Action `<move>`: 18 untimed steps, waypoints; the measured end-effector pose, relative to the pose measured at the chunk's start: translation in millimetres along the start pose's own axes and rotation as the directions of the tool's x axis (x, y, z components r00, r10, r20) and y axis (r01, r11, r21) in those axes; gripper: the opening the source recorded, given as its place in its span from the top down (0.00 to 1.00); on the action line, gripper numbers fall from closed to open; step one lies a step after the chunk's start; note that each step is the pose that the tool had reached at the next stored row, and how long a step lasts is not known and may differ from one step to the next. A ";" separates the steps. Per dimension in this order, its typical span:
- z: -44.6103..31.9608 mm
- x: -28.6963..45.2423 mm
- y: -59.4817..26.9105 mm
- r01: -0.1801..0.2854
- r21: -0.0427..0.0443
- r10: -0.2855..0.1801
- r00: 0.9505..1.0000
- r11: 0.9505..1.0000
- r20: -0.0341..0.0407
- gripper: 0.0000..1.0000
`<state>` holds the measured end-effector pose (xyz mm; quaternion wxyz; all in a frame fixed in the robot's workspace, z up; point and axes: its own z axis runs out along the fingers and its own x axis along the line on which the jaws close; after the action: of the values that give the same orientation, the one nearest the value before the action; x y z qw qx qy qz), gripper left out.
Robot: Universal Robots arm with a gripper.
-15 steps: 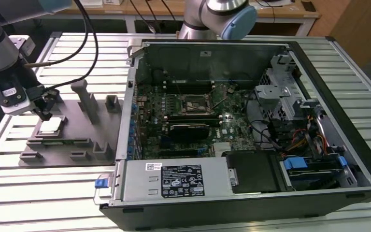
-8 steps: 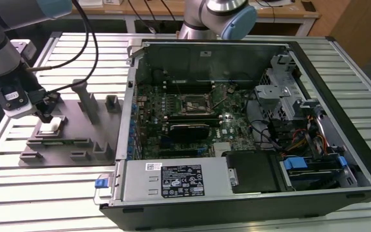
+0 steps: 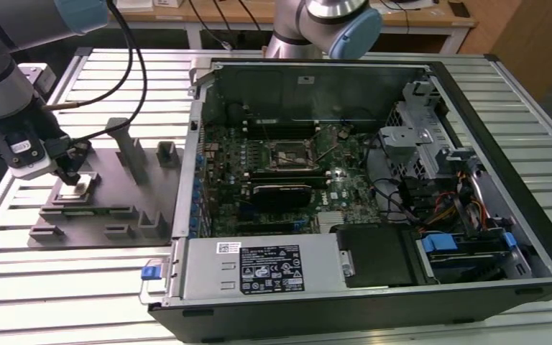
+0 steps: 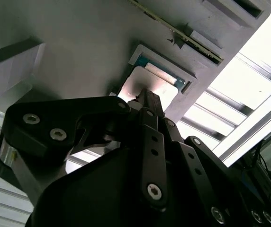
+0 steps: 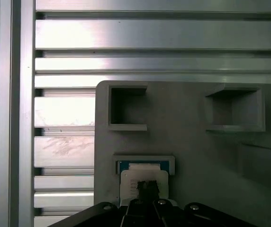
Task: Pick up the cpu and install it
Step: 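Pick up the cpu and move it towards the insertion slot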
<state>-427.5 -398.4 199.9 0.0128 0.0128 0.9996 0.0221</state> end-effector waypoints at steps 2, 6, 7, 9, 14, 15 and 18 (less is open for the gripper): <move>0.0 0.0 0.0 0.000 0.000 0.000 1.000 1.000 0.000 0.89; 0.0 0.0 0.0 0.000 0.000 0.000 1.000 1.000 0.000 0.89; 0.1 0.0 0.0 0.000 0.000 0.000 1.000 1.000 0.000 0.89; 0.0 0.0 0.0 0.000 0.000 0.000 1.000 1.000 0.000 0.77; 0.0 0.0 0.0 0.000 0.000 0.000 1.000 1.000 0.000 0.59; 0.0 0.0 0.0 0.000 0.000 0.000 1.000 1.000 0.000 0.59; 0.1 0.0 0.0 0.000 0.000 0.000 1.000 1.000 0.000 0.42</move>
<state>-427.5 -398.4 199.8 0.0129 0.0126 0.9996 0.0221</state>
